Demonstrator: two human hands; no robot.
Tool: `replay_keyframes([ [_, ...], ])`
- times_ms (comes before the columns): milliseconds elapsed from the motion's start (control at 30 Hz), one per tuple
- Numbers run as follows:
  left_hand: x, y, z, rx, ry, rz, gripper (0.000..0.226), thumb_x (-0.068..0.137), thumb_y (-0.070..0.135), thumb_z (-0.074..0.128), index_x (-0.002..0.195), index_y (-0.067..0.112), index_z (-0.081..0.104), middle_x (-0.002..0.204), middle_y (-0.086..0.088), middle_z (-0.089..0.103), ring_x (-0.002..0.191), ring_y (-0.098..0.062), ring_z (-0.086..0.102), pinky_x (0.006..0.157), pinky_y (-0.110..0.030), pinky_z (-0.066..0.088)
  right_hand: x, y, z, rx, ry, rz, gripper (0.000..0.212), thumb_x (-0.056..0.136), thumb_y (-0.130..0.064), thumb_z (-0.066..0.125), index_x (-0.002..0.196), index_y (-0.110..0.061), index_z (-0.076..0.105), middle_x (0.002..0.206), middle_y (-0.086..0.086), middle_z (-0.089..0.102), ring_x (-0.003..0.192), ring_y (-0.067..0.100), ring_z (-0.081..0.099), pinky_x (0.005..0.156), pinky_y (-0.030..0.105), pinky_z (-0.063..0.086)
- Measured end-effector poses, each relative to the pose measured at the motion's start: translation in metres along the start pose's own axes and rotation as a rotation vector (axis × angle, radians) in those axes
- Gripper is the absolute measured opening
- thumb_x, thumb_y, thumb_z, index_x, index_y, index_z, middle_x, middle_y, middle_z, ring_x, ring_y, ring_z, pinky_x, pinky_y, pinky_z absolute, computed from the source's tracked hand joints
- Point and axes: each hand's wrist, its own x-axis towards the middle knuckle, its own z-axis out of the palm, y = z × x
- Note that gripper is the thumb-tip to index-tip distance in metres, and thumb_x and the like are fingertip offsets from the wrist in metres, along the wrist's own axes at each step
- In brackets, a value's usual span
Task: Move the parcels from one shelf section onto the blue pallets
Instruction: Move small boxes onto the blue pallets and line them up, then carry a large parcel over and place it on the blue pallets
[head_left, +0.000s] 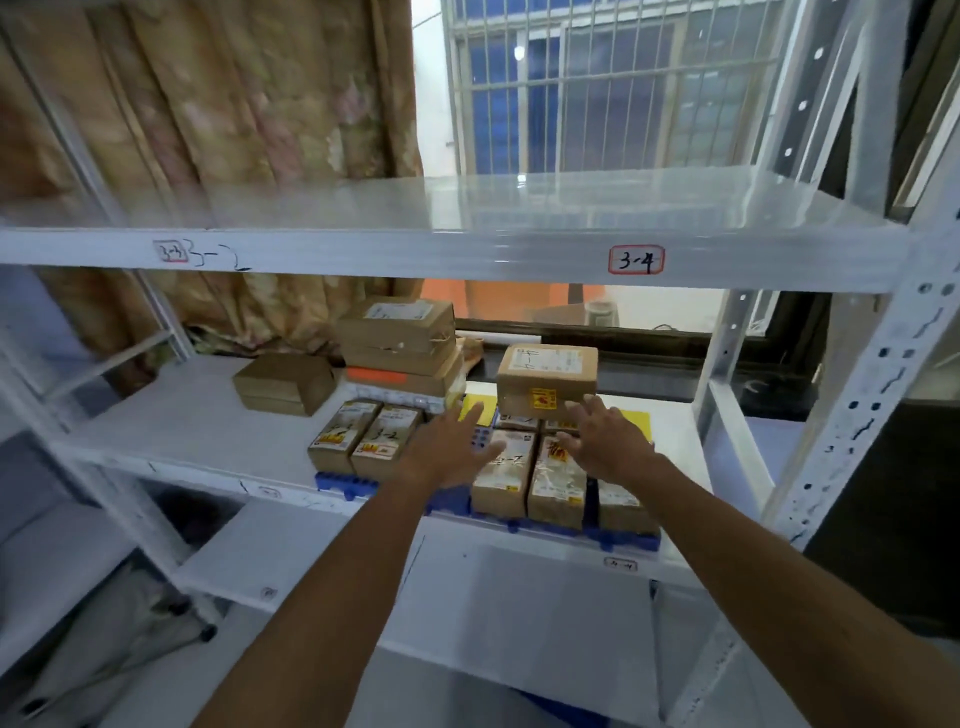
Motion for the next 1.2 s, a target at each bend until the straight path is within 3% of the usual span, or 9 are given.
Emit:
replay_keyframes([
  [100, -0.027, -0.035, -0.016, -0.012, 0.067, -0.051, 0.081, 0.090, 0.075, 0.033, 0.152, 0.023, 0.027, 0.155, -0.004, 0.033, 0.138, -0.030, 0.039, 0.107, -0.045, 0.040, 0.013, -0.038, 0.002, -0.020, -0.020, -0.074, 0.058, 0.098, -0.049, 0.043, 0.146, -0.017, 0.036, 0.147, 0.013, 0.036, 0.128, 0.037, 0.043, 0.101, 0.047, 0.041],
  [267, -0.075, -0.099, -0.040, -0.036, 0.083, -0.254, 0.081, 0.092, 0.065, 0.047, 0.156, 0.022, 0.021, 0.161, -0.008, 0.023, 0.145, -0.032, 0.029, 0.116, -0.046, 0.027, 0.031, -0.120, 0.009, -0.061, -0.061, -0.217, 0.058, 0.100, -0.047, 0.041, 0.149, -0.017, 0.031, 0.148, 0.015, 0.035, 0.130, 0.039, 0.041, 0.100, 0.046, 0.041],
  [400, -0.118, -0.161, -0.058, 0.054, 0.025, -0.303, 0.084, 0.093, 0.070, 0.036, 0.158, 0.026, 0.008, 0.165, -0.005, 0.012, 0.148, -0.031, 0.022, 0.117, -0.047, 0.025, 0.041, -0.193, 0.023, -0.036, -0.068, -0.284, 0.056, 0.099, -0.046, 0.041, 0.149, -0.020, 0.032, 0.147, 0.012, 0.038, 0.126, 0.037, 0.046, 0.095, 0.046, 0.046],
  [633, -0.196, -0.307, -0.084, 0.058, 0.064, -0.386, 0.089, 0.089, 0.077, 0.035, 0.158, 0.029, 0.007, 0.165, -0.007, 0.011, 0.149, -0.030, 0.020, 0.118, -0.048, 0.021, 0.045, -0.337, 0.052, -0.078, -0.016, -0.360, 0.049, 0.098, -0.041, 0.047, 0.143, -0.021, 0.041, 0.147, 0.012, 0.040, 0.130, 0.035, 0.046, 0.102, 0.049, 0.043],
  [800, -0.238, -0.394, -0.087, 0.022, 0.076, -0.428, 0.090, 0.088, 0.076, 0.038, 0.158, 0.032, 0.004, 0.164, -0.008, 0.015, 0.149, -0.030, 0.023, 0.118, -0.048, 0.023, 0.046, -0.422, 0.074, -0.104, 0.000, -0.387, 0.057, 0.100, -0.048, 0.036, 0.147, -0.015, 0.034, 0.149, 0.013, 0.035, 0.129, 0.036, 0.045, 0.102, 0.050, 0.043],
  [1000, -0.264, -0.459, -0.082, -0.079, 0.070, -0.448, 0.093, 0.085, 0.075, 0.046, 0.157, 0.026, 0.014, 0.161, -0.008, 0.026, 0.143, -0.033, 0.034, 0.114, -0.049, 0.033, 0.054, -0.484, 0.100, -0.143, -0.008, -0.390, 0.055, 0.102, -0.045, 0.036, 0.148, -0.016, 0.033, 0.154, 0.014, 0.032, 0.129, 0.034, 0.045, 0.100, 0.045, 0.043],
  [1133, -0.255, -0.488, -0.075, -0.142, 0.055, -0.450, 0.104, 0.074, 0.085, 0.038, 0.156, 0.026, 0.015, 0.160, -0.007, 0.030, 0.141, -0.032, 0.038, 0.112, -0.050, 0.036, 0.081, -0.506, 0.117, -0.141, -0.066, -0.397, 0.058, 0.101, -0.048, 0.036, 0.149, -0.016, 0.031, 0.154, 0.014, 0.032, 0.132, 0.035, 0.043, 0.103, 0.046, 0.043],
  [1200, -0.244, -0.500, -0.069, -0.138, 0.027, -0.443, 0.098, 0.080, 0.081, 0.042, 0.156, 0.026, 0.014, 0.158, -0.008, 0.033, 0.139, -0.033, 0.040, 0.112, -0.049, 0.036, 0.100, -0.512, 0.124, -0.136, -0.088, -0.389, 0.063, 0.098, -0.052, 0.039, 0.150, -0.017, 0.030, 0.155, 0.014, 0.032, 0.134, 0.034, 0.040, 0.105, 0.047, 0.042],
])
